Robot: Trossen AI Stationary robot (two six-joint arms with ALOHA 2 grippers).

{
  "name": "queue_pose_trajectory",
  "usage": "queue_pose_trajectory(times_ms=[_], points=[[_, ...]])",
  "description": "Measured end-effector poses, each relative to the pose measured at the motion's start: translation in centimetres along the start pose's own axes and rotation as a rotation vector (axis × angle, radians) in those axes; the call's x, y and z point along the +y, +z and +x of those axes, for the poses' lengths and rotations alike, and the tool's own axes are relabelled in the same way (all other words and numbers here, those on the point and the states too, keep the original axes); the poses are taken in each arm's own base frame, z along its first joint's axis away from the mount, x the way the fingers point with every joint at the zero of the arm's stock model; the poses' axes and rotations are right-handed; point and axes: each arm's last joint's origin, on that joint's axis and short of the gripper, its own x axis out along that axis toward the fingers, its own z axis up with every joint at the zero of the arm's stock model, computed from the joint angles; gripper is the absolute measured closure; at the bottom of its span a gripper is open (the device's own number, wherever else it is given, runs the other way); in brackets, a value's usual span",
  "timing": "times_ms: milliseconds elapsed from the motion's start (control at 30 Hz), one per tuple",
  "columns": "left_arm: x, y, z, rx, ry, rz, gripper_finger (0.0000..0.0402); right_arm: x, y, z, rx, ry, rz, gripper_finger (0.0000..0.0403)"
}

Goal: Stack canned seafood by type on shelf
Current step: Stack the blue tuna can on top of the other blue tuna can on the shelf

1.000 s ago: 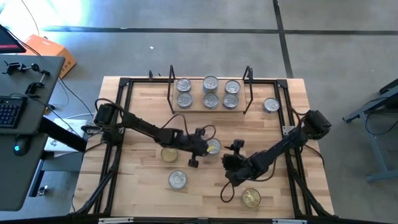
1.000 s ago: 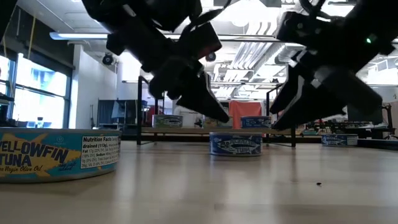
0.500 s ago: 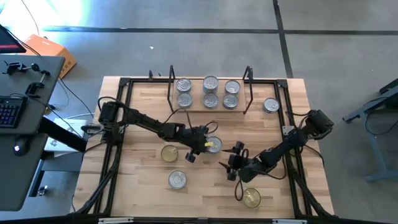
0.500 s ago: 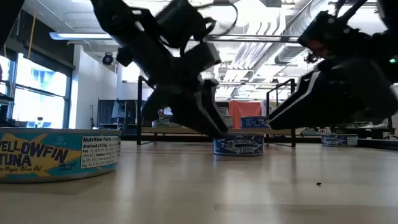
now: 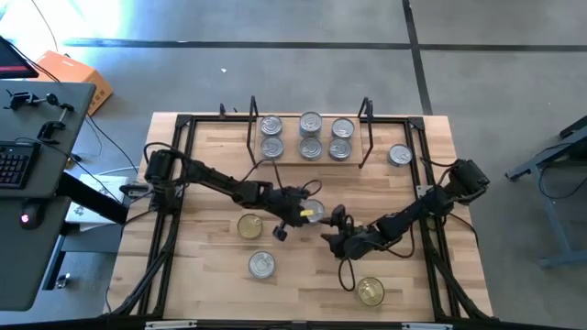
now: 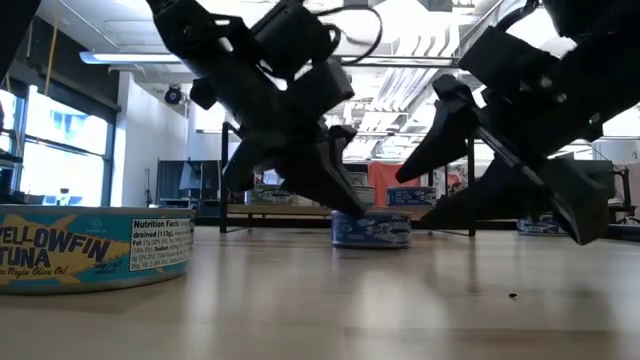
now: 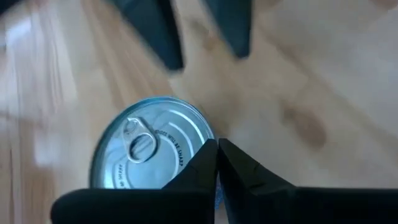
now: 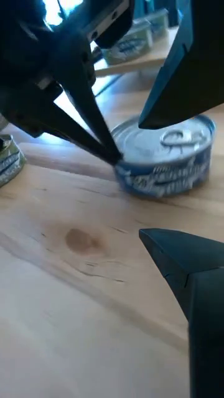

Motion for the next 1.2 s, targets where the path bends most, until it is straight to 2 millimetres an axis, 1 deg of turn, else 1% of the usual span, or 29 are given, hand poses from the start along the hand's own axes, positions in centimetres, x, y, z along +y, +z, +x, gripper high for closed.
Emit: queue_pose_trajectory(times_ms=[67, 200, 333, 433, 567, 667, 733, 800, 967, 1067, 1200], points=[[-0.1, 0.5, 0.0, -0.027, 0.007, 0.007, 0.0400, -0.1, -0.1, 0.1, 0.005, -0.005, -0.044, 0.0135], [-0.3, 1.4, 0.0, -0.072, 0.023, 0.003, 0.0401, -0.2, -0.2, 0.1, 0.030, -0.044, -0.079, 0.0135], [-0.1, 1.8, -0.1, -0.109, 0.052, -0.037, 0.0401, -0.2, -0.2, 0.1, 0.028, -0.040, -0.087, 0.0135], [0.1, 1.7, -0.1, -0.104, 0.073, -0.045, 0.0401, -0.2, -0.5, 0.2, 0.049, -0.033, -0.083, 0.0135], [0.2, 1.7, -0.1, -0.097, 0.096, -0.048, 0.0401, 0.2, -1.2, 1.2, 0.088, -0.040, -0.033, 0.0135], [0.0, 1.8, -0.1, -0.100, 0.094, -0.045, 0.0401, 0.2, -1.3, 1.7, 0.101, -0.104, 0.040, 0.0140], [-0.1, 1.9, -0.1, -0.097, 0.102, -0.043, 0.0401, 0.2, -1.4, 1.7, 0.115, -0.149, 0.066, 0.0154], [-0.2, 2.2, -0.1, -0.097, 0.133, -0.039, 0.0401, 0.1, -1.4, 1.7, 0.118, -0.159, 0.078, 0.0182], [-0.3, 2.7, -0.4, -0.077, 0.248, -0.039, 0.0401, -0.1, -1.8, 2.0, 0.134, -0.154, 0.165, 0.0285], [-0.6, 3.2, -1.2, -0.034, 0.296, -0.034, 0.0400, -0.1, -1.8, 1.9, 0.134, -0.161, 0.184, 0.0290], [-1.2, 3.9, -3.6, 0.100, 0.398, -0.020, 0.0398, -0.3, -1.0, 1.0, 0.115, -0.131, 0.232, 0.0290]])
